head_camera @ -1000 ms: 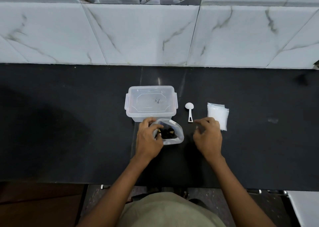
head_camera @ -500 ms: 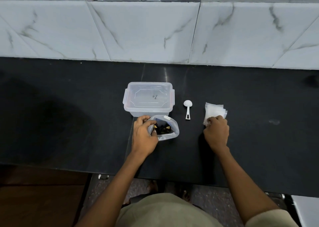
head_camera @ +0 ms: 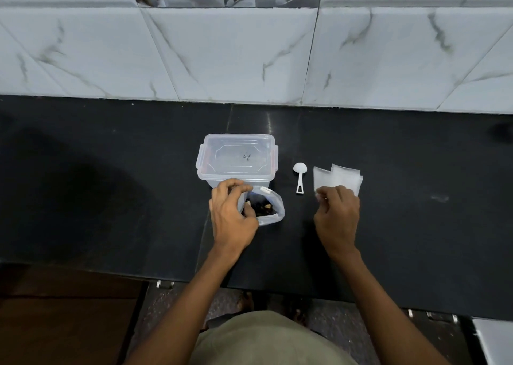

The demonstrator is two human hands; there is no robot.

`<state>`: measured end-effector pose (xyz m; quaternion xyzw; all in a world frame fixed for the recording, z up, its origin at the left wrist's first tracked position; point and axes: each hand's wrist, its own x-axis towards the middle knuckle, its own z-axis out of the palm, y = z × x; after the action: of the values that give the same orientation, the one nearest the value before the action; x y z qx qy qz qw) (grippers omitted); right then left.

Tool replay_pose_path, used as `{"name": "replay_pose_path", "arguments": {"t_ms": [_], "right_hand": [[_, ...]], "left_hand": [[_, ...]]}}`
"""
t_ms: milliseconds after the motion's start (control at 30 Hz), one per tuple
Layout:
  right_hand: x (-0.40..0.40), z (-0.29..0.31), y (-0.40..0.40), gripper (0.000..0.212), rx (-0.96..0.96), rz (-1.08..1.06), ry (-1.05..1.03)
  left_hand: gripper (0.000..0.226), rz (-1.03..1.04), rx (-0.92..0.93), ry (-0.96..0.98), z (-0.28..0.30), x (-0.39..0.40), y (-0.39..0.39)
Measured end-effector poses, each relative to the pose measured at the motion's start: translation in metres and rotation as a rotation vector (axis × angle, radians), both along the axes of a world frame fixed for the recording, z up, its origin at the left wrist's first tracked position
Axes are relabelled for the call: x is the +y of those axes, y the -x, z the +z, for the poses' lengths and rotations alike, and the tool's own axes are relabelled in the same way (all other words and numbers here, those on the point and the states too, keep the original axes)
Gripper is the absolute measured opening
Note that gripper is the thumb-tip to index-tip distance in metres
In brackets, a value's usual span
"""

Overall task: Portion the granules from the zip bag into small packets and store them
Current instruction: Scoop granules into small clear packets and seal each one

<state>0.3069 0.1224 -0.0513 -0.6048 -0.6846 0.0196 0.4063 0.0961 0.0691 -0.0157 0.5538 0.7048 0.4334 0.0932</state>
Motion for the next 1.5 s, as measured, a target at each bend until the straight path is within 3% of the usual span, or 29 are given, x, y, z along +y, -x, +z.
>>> {"name": "replay_pose_path", "arguments": {"t_ms": [100,267,400,567,767,1000,1133,1267,1367,1500], "right_hand": [[-0.018,0.009,0.018,0.014,-0.038,0.176,-0.081],[-0.037,0.012,0.04,0.018,-0.056,0.331,-0.168],[-0.042,0.014,0.046,0.015,-0.074,0.429,-0.161],[-0.042,0.029,0.045,0.012,0.025,0.494,-0.129],[-0.019,0.055,0.045,0.035,-0.017,0.373,-0.054],[-0.013,0.059,0.043,0.016,-0.072,0.496,0.019],[-0.014,0.066,0.044,0.02,-0.065,0.586,0.251],[-0.009,0.067,0.046,0.01,-0.151,0.635,0.446],[-0.007,0.071,0.049,0.005,-0.195,0.634,0.516],[-0.011,0.07,0.053,0.023,-0.167,0.627,0.516]], "left_hand": [[0.028,-0.065,-0.242,-0.008,0.013,0.008,-0.01],[0.037,-0.093,-0.791,0.397,0.02,0.029,-0.021],[0.023,-0.042,-0.915,0.392,0.023,0.033,-0.022],[0.029,0.028,-0.79,0.311,0.024,0.031,-0.016],[0.036,-0.001,-0.639,0.264,0.033,0.018,-0.012],[0.037,-0.047,-0.623,0.252,0.032,0.013,-0.004],[0.034,-0.079,-0.55,0.229,0.033,0.009,0.003],[0.034,-0.1,-0.559,0.213,0.03,0.007,0.008],[0.036,-0.149,-0.577,0.244,0.024,0.005,0.012],[0.057,-0.366,-0.603,0.463,0.019,0.007,0.023]]}}
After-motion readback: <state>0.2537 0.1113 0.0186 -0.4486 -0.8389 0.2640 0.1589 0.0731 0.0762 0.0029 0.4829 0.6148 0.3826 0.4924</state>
